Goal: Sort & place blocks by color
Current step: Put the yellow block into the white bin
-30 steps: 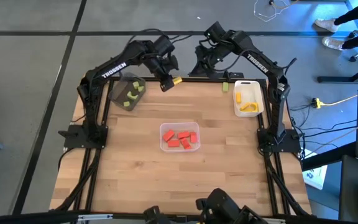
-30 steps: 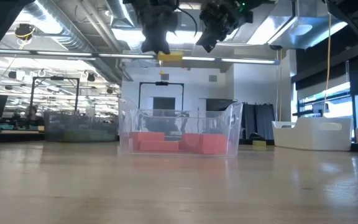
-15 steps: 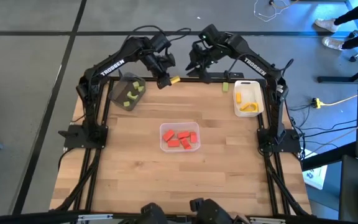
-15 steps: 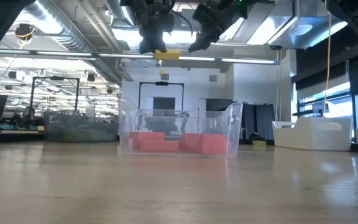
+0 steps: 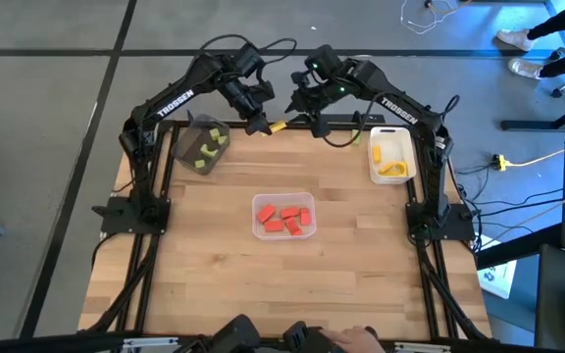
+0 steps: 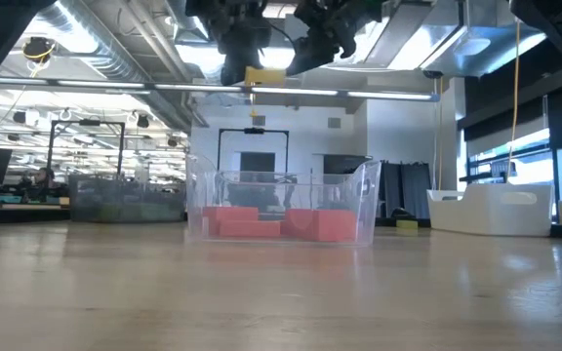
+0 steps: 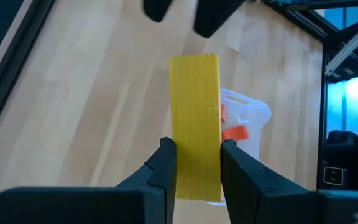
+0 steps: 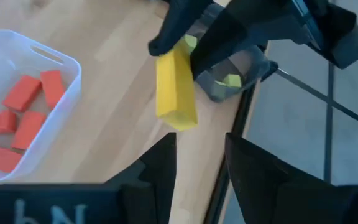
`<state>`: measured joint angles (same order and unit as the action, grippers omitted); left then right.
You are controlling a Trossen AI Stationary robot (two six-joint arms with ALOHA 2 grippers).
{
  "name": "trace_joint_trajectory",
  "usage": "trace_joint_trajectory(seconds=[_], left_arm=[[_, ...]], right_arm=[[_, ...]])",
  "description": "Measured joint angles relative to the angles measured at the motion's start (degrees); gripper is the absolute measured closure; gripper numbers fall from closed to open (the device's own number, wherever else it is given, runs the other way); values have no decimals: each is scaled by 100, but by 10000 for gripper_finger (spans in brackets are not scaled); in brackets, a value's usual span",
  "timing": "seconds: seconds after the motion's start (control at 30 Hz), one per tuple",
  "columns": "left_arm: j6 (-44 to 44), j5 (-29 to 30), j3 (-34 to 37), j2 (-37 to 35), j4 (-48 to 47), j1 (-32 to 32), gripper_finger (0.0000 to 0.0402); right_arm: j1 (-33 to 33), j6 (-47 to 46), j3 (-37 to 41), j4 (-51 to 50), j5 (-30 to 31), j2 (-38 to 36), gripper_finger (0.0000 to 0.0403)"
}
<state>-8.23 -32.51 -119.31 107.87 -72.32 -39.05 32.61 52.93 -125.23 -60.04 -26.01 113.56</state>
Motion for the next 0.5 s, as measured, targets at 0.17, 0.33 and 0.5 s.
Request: trace_joint_trajectory(seconds=[0.17, 0.33, 0.5], left_arm=[[6, -1, 2, 0, 193, 68, 317], [11, 2, 4, 0, 226, 81, 317], [8, 93, 4, 0, 186, 81, 317]], right_arm=[[-57, 8, 0, 16, 53, -1, 265], [-69, 6, 0, -41, 56, -9, 265], [-71, 8, 0, -119, 89, -9, 265]])
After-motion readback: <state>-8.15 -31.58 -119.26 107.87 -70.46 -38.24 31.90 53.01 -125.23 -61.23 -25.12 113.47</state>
